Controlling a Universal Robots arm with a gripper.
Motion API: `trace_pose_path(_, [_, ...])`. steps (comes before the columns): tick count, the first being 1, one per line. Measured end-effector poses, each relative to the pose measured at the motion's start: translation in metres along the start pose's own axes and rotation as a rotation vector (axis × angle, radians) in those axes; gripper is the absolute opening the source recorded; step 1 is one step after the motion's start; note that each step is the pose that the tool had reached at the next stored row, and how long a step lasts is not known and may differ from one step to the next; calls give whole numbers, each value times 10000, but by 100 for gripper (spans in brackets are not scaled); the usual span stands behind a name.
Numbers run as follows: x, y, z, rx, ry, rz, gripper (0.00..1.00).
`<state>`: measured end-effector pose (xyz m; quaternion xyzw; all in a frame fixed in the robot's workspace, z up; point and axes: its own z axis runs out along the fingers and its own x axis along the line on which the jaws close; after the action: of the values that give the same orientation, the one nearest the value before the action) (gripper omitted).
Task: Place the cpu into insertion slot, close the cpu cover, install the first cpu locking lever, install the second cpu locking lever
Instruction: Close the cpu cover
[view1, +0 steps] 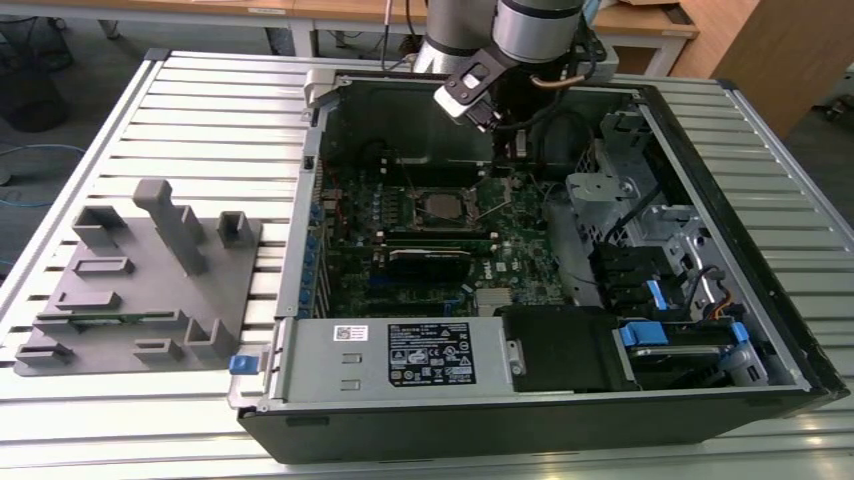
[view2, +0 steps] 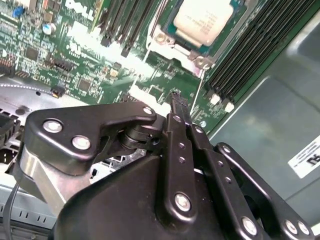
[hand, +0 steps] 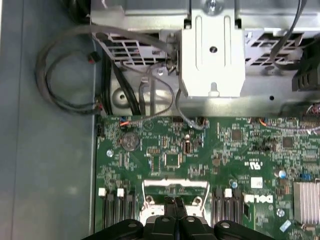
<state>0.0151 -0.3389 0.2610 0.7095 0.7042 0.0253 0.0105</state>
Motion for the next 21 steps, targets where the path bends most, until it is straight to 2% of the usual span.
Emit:
trace_pose_path(18, [2,366,41,1,0,0,11])
trace_pose_path(21, [3,382,42,0,-1,0,11])
